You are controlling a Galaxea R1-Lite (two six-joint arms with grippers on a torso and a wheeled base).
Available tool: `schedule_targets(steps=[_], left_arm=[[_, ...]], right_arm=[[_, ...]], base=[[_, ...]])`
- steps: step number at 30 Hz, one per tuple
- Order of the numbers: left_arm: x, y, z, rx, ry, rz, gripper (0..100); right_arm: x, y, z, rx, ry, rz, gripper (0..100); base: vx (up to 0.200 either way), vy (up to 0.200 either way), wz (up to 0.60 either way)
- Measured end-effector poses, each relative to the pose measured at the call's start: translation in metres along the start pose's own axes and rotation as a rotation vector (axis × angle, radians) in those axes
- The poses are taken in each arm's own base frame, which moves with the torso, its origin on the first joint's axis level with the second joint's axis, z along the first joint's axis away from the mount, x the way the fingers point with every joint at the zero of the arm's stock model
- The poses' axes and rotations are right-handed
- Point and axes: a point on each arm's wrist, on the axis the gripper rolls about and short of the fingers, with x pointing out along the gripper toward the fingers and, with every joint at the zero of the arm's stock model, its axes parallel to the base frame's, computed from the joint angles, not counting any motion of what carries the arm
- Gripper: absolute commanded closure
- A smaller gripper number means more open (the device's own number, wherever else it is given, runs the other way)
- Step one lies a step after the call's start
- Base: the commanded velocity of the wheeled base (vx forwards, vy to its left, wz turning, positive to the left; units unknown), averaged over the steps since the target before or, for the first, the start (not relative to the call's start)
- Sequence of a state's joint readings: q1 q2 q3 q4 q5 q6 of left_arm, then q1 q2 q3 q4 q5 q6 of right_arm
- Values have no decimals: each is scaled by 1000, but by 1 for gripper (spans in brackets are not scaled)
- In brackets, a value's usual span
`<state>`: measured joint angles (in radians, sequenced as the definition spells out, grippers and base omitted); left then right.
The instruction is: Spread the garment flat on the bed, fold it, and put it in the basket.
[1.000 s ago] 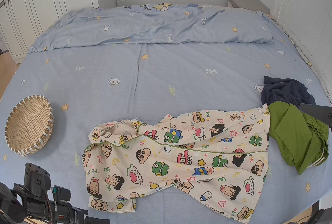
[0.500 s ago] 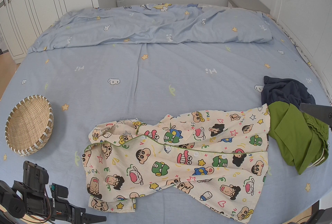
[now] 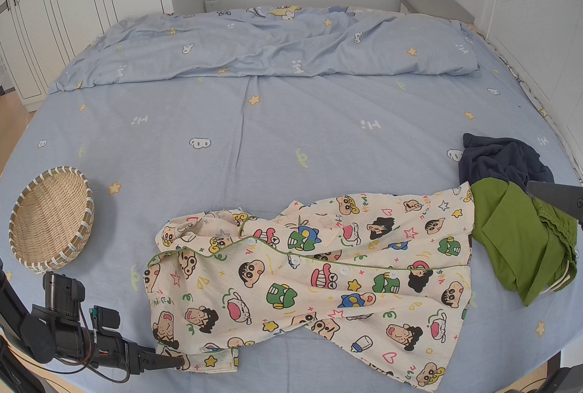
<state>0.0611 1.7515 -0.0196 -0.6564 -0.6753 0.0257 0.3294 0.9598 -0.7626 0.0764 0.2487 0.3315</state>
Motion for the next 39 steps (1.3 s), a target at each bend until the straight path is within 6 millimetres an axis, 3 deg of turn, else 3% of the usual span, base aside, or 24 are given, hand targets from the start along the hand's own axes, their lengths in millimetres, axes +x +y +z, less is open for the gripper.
schedule_targets(steps=[7,8,24,34,39], left_arm=[[4,9,1,-37,-6,-23,0],[5,10,1,-39,-5,-25,100],[5,10,-3,-63,25,-31,100],[-17,-13,-21,-82,91,-78,100],[-25,-24,-33,15,140,-107,100]], right_arm=[[0,0,0,0,0,-1,0],[0,0,0,0,0,-1,0],[0,0,0,0,-2,-1,0],[0,0,-1,5,15,-3,0],[-1,-4,-11,36,113,-31,0]], base=[[0,0,0],[0,0,0],[0,0,0],[0,0,0],[0,0,0]])
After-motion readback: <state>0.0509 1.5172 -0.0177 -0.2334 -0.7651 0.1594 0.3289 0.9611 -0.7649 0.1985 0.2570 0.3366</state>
